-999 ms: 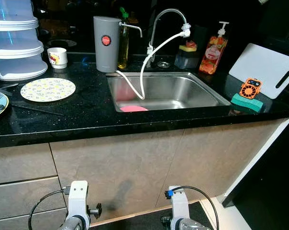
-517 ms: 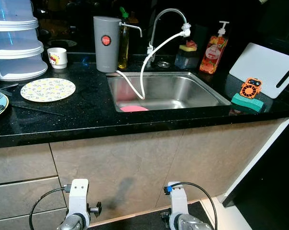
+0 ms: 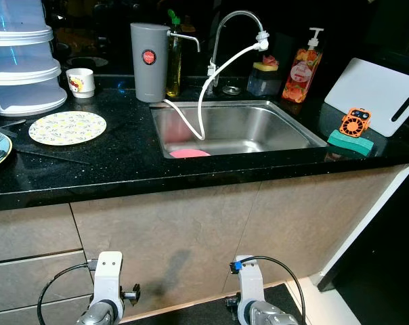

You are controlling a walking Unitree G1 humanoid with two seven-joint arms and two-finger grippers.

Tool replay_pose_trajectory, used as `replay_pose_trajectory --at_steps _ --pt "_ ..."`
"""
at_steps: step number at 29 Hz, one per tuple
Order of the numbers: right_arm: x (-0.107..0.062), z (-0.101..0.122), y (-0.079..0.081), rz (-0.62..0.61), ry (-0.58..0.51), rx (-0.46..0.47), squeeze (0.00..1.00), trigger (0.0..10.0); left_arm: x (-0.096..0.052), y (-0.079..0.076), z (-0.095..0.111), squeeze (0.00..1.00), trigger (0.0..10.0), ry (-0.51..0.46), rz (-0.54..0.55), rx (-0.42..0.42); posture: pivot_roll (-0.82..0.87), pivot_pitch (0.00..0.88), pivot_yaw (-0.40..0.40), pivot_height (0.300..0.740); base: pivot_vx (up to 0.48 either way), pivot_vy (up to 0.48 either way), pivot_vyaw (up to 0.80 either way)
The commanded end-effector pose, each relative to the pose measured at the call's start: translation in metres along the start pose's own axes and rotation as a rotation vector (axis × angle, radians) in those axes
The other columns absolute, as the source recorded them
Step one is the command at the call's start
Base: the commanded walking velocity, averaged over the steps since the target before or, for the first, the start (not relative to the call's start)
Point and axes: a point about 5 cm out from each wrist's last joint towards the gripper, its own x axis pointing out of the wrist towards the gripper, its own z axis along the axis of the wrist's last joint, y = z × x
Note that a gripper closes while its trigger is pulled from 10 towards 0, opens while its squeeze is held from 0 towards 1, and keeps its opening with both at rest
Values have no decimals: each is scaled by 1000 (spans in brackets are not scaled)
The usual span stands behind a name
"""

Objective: Kitchen organization

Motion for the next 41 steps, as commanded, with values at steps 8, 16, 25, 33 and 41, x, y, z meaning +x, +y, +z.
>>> replay_pose_trajectory --at_steps 8,16,25,33,41 --pt "0 -1 -2 -7 5 27 0 10000 1 0 0 0 10000 17 -10 24 28 11 -38 740 0 0 0" --pt "0 -2 -2 -6 8 28 0 10000 1 -1 0 0 10000 13 -6 14 27 22 -43 740 0 0 0" --pt "0 -3 -2 -4 12 23 0 10000 0 -1 -1 0 10000 11 -4 6 25 25 -40 740 0 0 0" --pt "-1 -3 -4 -9 14 39 0 10000 0 -1 -1 0 10000 13 -6 9 27 28 -40 740 0 0 0" --pt "0 -3 -3 -5 11 45 0 10000 1 -2 -1 0 10000 24 -20 38 29 27 7 740 0 0 0"
